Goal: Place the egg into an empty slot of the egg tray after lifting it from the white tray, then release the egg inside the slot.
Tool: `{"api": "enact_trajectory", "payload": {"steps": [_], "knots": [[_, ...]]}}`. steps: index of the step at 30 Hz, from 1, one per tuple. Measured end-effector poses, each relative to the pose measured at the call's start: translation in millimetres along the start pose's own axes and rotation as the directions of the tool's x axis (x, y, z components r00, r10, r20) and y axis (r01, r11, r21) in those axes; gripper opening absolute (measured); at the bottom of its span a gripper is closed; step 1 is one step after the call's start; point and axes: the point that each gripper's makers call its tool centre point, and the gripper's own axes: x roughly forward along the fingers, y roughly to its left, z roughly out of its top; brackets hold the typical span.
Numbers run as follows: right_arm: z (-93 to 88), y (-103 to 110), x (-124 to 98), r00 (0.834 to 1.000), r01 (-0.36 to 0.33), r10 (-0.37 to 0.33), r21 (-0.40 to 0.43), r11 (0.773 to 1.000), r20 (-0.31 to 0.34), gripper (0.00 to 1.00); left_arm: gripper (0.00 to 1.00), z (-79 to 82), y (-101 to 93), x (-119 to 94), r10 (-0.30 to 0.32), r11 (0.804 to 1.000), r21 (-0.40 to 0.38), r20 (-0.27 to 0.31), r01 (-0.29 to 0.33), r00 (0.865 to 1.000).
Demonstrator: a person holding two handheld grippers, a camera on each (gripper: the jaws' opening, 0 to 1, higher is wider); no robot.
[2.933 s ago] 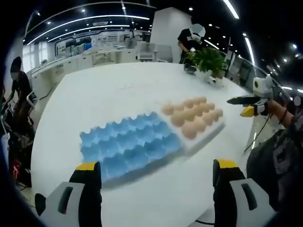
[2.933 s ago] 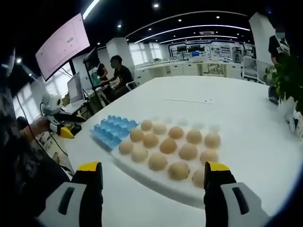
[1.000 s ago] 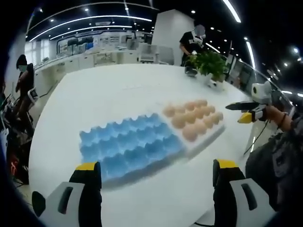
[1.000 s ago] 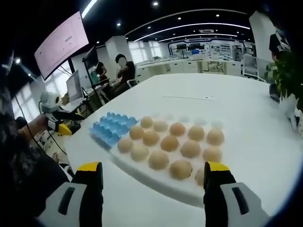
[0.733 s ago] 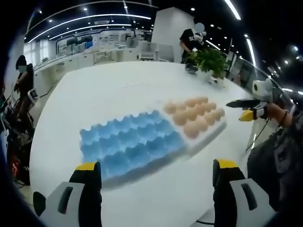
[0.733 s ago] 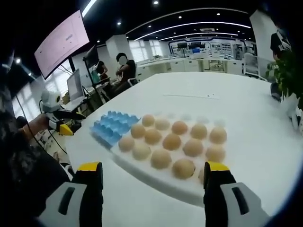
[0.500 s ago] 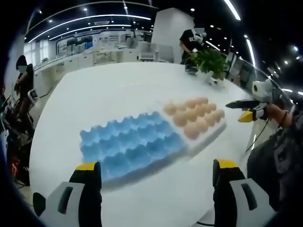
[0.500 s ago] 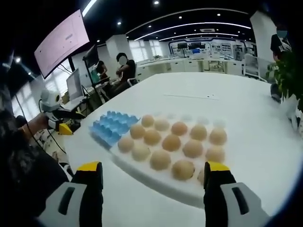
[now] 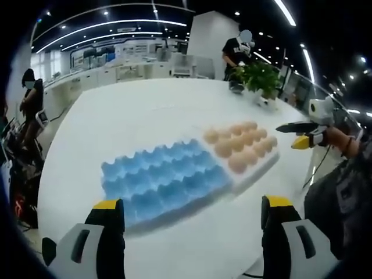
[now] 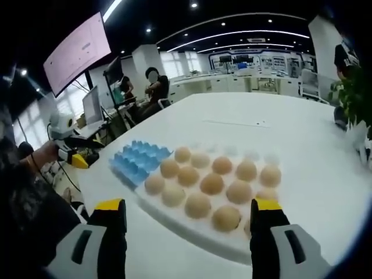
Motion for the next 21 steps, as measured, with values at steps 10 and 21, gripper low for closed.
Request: {"api": "enact_trajectory", "payload": {"steps": [10,21], "knots": [[7.3,1,7,1.000,-0.009,0.009,-0.002,1.000,0.015,0.90,1.00,-0.6,-1.9,1,-0.005,1.000,0.000,0.000,0.005,1.000],[23.2,6,23,0.999,-0.030,0.031,-0.034,0.999,0.028,0.90,1.00,1.6,-2.3,1,-0.010,1.000,-0.001,0.007,0.010,1.000]]}}
